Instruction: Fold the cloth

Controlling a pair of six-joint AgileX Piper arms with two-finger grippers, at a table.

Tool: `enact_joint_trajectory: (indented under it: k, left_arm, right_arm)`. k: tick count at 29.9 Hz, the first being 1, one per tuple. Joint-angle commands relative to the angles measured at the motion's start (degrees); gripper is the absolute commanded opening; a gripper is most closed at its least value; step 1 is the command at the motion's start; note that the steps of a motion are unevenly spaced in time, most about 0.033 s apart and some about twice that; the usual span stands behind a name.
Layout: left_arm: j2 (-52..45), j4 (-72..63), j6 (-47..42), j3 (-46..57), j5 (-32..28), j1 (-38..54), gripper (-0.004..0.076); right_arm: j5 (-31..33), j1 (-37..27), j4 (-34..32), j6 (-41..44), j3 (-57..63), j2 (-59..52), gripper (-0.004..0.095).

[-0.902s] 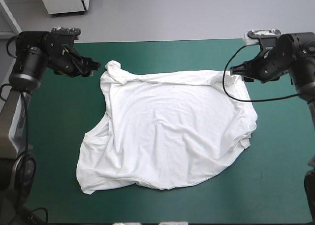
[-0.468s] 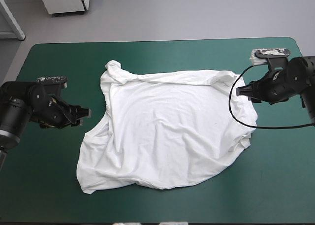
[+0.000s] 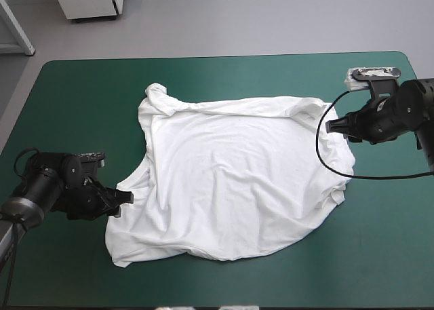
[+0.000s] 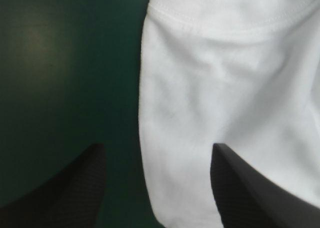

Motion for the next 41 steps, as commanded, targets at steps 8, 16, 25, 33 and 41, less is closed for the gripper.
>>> enact_joint_trajectory:
  k: [8, 16, 25, 33, 41]
  left_arm:
    - [-0.1, -1.5, -1.5, 7.3, -8.0, -0.2, 0.0409]
    - [4.8, -2.4, -0.9, 8.7, -11.4, -0.2, 0.0322]
    - [6.2, 4.5, -3.1, 8.8, -10.9, -0.2, -0.0009]
    - [6.0, 13.4, -8.8, 5.9, -9.7, -0.2, -0.0009]
    - [6.0, 17.2, -8.8, -1.7, -10.0, 8.2, -0.0009]
  right_arm:
    - [-0.3, -0.7, 0.2, 0.0, -1.4, -1.8, 0.0391]
    - [-0.3, -0.7, 0.2, 0.0, -1.4, -1.8, 0.0391]
    - [-0.3, -0.7, -0.5, 0.2, -1.4, -2.1, 0.0391]
    - [-0.3, -0.7, -1.8, 0.2, -1.4, -2.1, 0.0391]
    - [-0.3, -0.7, -2.3, 0.2, -1.5, -2.1, 0.0391]
